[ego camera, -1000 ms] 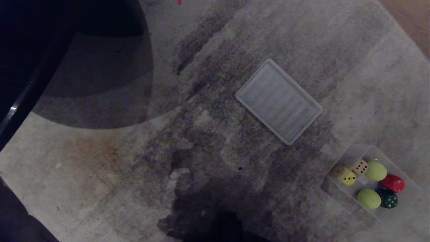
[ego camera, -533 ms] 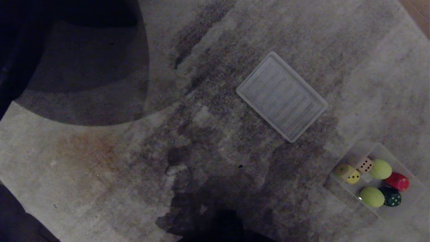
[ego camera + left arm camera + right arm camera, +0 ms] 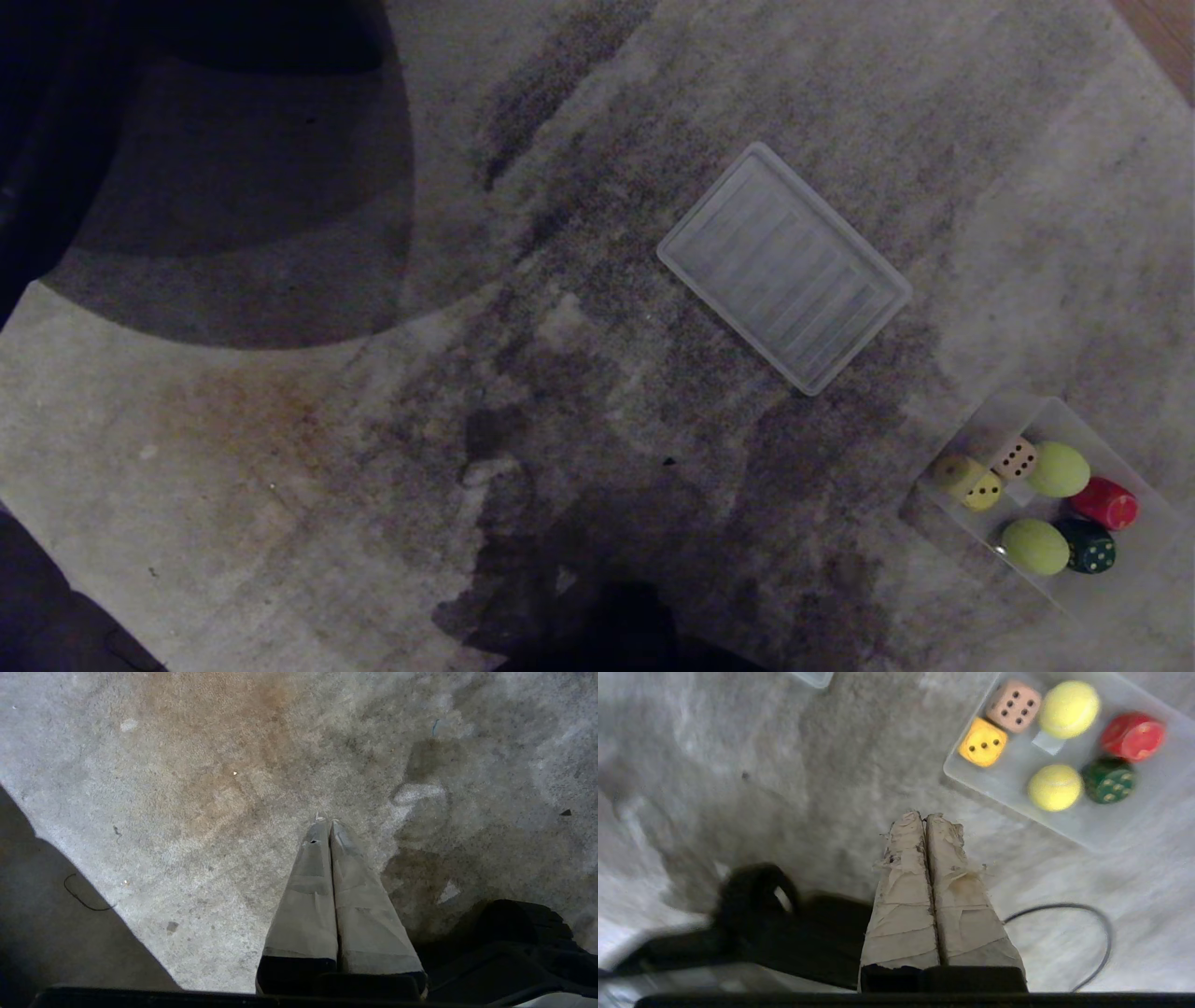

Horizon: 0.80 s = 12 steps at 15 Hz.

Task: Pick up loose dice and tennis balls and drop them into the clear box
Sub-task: Close the lid

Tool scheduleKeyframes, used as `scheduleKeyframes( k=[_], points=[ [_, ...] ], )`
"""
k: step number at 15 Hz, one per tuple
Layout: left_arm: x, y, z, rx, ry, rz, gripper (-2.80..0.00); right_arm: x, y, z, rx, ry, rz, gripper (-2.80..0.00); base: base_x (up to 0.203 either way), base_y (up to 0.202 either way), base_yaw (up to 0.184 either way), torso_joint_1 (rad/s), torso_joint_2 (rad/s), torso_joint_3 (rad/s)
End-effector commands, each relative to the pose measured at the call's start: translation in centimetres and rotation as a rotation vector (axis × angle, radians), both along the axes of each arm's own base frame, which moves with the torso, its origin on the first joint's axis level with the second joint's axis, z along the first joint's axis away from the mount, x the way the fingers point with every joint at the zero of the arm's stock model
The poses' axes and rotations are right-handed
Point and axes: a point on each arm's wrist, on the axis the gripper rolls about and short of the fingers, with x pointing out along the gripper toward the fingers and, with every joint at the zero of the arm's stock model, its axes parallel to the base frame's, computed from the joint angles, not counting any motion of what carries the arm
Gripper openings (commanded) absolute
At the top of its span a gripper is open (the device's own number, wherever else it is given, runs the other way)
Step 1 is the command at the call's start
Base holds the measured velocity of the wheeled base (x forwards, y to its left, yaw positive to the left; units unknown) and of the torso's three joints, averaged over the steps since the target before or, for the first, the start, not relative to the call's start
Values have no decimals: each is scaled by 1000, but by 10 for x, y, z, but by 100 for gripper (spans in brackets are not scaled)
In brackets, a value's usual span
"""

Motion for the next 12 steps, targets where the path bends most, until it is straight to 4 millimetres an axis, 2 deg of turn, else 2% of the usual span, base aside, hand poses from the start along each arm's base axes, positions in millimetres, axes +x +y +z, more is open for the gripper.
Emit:
scheduleKeyframes(
  k=[1,3,7,9,11,12],
  points=[
    [0,0,0,0,2,1,-280,71,-1,13,64,215,-36,-280,0,0,0,0,0,0],
    [0,0,0,-1,1,1,-280,123,-2,11,121,257,-83,-280,0,0,0,0,0,0],
    [0,0,0,0,2,1,-280,220,2,-12,230,234,-123,-280,0,0,0,0,0,0],
    [0,0,0,0,2,1,-280,257,9,-24,264,205,-108,-280,0,0,0,0,0,0],
    [0,0,0,-1,1,1,-280,290,15,-21,304,127,-88,-280,0,0,0,0,0,0],
    [0,0,0,-1,2,1,-280,301,17,-16,320,90,-81,-280,0,0,0,0,0,0]
  ],
)
